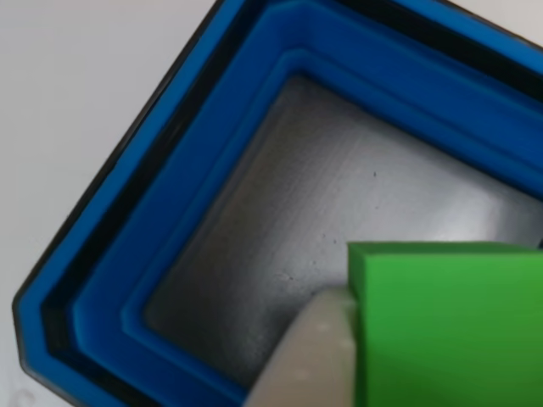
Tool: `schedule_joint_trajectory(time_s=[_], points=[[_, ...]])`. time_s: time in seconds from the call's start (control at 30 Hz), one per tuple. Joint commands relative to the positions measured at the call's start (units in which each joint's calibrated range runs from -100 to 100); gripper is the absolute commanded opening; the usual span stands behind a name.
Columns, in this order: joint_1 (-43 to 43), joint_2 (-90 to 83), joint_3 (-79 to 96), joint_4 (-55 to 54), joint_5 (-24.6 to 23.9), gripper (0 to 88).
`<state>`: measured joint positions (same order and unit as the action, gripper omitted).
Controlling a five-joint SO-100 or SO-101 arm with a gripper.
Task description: Pick up green cube and drop it in the blue box
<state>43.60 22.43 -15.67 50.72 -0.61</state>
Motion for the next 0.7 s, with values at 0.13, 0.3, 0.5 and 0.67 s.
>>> schedule_joint_trajectory(time_s=[0.13,0.3,0.5,0.67], points=[[0.26,0.93,-7.55,-0.41,-0.05,2.2],[0.33,5.94,-13.96,-0.41,-0.24,2.2],[-0.61,6.03,-14.05,-0.41,-0.05,2.3],[-1.84,6.28,-13.87,-0.33,-0.05,2.3]])
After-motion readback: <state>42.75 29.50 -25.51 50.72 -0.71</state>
